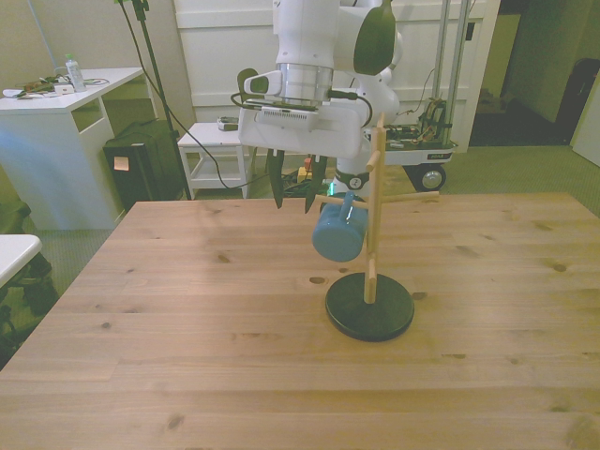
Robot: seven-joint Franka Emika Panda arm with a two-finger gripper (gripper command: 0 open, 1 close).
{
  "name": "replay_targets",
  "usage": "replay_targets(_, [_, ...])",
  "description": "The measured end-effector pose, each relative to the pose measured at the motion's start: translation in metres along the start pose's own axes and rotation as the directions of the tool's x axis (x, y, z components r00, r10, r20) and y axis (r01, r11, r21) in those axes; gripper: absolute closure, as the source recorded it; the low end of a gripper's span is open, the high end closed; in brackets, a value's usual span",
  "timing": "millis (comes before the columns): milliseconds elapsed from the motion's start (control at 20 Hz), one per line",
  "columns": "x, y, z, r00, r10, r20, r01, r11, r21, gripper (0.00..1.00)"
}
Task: Hang the mug
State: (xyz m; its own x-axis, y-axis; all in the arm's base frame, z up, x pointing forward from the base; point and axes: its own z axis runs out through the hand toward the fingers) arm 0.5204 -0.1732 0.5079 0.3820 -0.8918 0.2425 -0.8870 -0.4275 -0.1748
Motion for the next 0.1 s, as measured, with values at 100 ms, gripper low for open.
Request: replay_targets(100, [0.0056,0.0062,0.0007,1.000,0.009,0.000,-0.009,1.000,-0.002,0.00])
